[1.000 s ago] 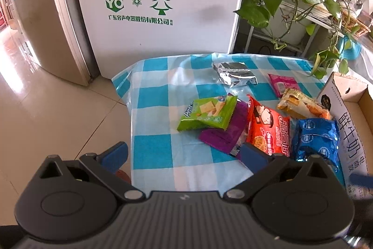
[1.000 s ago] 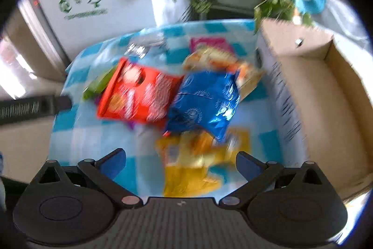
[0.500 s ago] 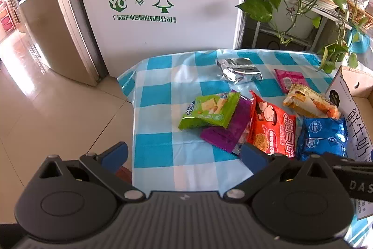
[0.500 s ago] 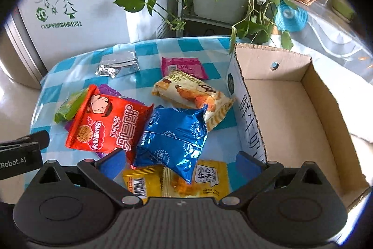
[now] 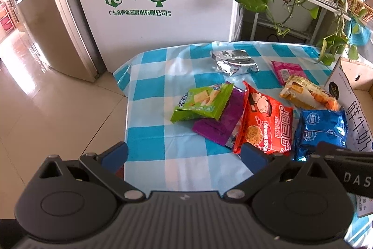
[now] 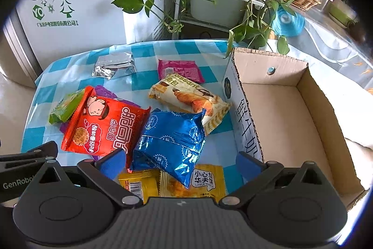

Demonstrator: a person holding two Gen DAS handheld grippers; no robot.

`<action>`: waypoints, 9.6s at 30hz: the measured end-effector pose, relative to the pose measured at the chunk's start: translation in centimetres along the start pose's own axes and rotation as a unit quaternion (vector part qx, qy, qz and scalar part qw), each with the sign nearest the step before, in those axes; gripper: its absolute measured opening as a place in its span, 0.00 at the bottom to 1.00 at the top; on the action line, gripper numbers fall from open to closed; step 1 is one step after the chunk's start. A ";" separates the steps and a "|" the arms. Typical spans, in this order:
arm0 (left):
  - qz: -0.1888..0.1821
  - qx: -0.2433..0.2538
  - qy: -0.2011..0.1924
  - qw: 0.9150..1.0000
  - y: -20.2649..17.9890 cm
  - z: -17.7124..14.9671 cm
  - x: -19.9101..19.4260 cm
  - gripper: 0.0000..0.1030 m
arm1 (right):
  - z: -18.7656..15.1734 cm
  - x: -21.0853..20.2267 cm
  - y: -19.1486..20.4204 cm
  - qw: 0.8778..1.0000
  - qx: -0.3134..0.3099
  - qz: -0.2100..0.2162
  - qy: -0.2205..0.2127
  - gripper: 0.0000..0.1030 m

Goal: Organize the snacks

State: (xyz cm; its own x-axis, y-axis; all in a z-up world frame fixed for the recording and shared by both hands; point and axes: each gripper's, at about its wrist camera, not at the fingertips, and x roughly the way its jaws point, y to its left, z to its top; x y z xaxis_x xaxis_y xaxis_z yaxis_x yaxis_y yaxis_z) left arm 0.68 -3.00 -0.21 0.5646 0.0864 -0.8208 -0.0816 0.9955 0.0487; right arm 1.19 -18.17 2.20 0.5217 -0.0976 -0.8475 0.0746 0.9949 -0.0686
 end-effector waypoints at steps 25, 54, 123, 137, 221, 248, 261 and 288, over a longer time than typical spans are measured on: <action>0.009 -0.005 -0.004 1.000 0.1 0.0 0.3 0.98 | 0.0 0.1 0.5 1.000 -0.010 -0.003 -0.005 1.00; 0.005 0.003 -0.022 1.000 -0.4 0.1 -0.3 0.96 | -0.1 -0.1 0.1 1.000 -0.006 -0.001 -0.017 1.00; -0.102 -0.012 0.029 0.994 -2.1 2.5 6.2 0.97 | -7.3 2.1 0.1 0.978 -0.057 0.193 0.064 0.59; -0.094 -0.007 0.015 0.995 1.5 1.4 4.9 0.96 | -6.8 1.5 -0.4 0.969 -0.056 0.230 0.078 0.64; -0.103 0.119 0.023 0.987 -2.1 -2.2 7.0 1.00 | -6.8 2.4 1.1 0.988 -0.053 0.130 0.067 0.61; -0.113 0.089 -0.003 0.990 -1.4 -3.4 4.7 0.74 | -6.6 2.7 1.7 0.989 -0.077 0.115 0.054 0.53; -0.108 0.050 -0.053 0.991 0.6 -6.3 0.4 0.74 | -6.6 -0.3 0.9 0.988 -0.072 0.137 0.016 0.53; -0.104 0.019 -0.058 0.993 1.4 -8.2 -2.2 0.74 | -6.1 -5.8 -1.6 0.977 -0.049 0.200 -0.063 0.53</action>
State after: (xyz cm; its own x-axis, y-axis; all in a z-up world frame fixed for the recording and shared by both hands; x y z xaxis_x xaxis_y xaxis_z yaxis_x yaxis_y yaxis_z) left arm -7.42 -2.13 -3.05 0.6572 -0.1202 -0.7441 0.0770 0.9927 -0.0923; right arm -7.10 -19.06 4.04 0.5934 0.3029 -0.7457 -0.2356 0.9513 0.1989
